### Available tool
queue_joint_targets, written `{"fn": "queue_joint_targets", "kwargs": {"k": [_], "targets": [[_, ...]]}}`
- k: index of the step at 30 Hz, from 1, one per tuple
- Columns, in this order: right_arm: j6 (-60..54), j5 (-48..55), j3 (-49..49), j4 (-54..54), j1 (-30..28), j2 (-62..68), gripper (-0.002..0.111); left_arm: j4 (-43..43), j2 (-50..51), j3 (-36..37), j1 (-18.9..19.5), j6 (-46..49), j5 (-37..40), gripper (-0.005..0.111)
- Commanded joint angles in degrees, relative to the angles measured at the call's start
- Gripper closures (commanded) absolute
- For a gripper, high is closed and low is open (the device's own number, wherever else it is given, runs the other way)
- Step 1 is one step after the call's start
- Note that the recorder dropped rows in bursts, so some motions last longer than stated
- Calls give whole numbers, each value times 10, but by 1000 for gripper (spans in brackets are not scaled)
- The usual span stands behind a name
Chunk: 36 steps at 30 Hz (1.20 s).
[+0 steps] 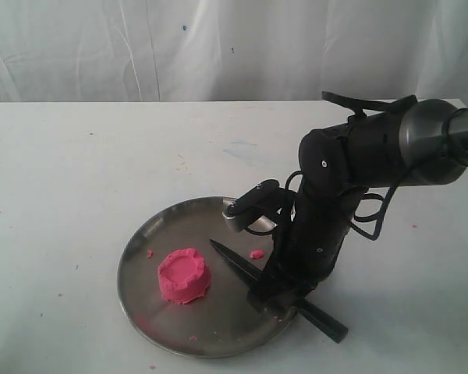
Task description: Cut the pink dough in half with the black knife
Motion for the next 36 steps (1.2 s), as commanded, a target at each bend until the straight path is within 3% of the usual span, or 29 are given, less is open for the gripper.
{"fn": "queue_joint_targets", "kwargs": {"k": [1,4,11,16,25,30,36], "targets": [[5,0,-2,-4,0,-4,99,-1,-3,1,-2,0,-1,107],[5,-4,-2,-4,0,-4,96,-1,-3,1,-2,0,-1,107],[5,-4,-2,-6,0,-4,75,-1,-3,1,-2,0,-1,107],[4,5,-12,-9,0,-14,74,-1,-3,1,-2,0,-1,107],[10,122,-101,-4,0,-124,74,-1,-3,1,-2,0,-1,107],[34,62,-91,-89,0,-192,74,-1,-3,1,-2,0,-1,107],[190,-19,-47,-225,-11,-186,74,-1,-3,1,-2,0,-1,107]]}}
